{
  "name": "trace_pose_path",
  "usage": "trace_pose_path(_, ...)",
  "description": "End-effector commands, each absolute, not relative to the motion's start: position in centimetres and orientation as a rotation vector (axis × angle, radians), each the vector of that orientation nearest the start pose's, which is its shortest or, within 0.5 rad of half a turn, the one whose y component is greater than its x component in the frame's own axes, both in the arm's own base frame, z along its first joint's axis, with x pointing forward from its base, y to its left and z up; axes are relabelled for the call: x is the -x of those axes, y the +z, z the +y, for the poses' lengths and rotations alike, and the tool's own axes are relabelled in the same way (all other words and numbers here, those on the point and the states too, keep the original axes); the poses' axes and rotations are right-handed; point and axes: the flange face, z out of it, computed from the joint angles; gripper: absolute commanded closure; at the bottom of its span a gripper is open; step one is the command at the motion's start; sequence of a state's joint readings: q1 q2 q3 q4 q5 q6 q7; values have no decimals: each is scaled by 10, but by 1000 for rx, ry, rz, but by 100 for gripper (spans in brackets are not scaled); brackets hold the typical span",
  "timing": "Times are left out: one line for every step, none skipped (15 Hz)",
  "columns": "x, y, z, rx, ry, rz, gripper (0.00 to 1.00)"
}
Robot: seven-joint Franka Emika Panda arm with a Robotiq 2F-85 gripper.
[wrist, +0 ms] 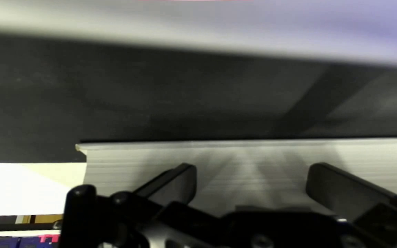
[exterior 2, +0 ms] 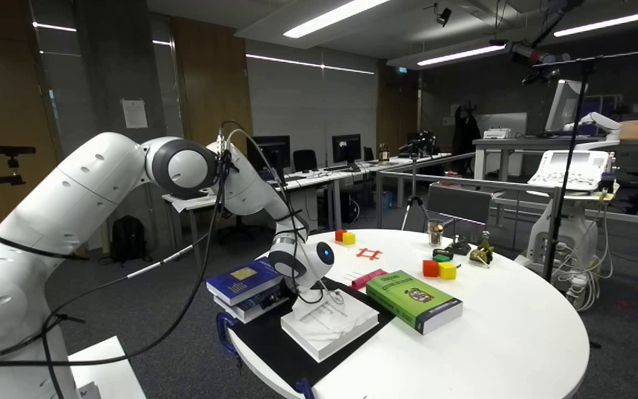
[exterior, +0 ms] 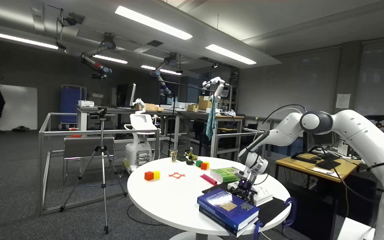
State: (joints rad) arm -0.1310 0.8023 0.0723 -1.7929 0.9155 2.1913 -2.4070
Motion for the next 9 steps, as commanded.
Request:
trace_pose_path(-597,91,16,1678,-672,-1825,0)
trace_pose_path(-598,93,19,1675,-678,-1824,0)
trace_pose_path(-598,95,23,1669,-685,-1823,0)
trace_pose_path(-598,96,26,1667,-688,-1822,0)
trace_pose_path(-599,98,30,1661,-693,-1823,0)
trace_pose_path(-599,100,33,1656,-697,-1824,0)
trace_pose_path(-599,101,36,1653,-698,-1828,0)
trace_pose_path(-599,102,37,1648,-698,-1836,0)
trace_pose_path(-599,103,39,1645,-697,-1843,0)
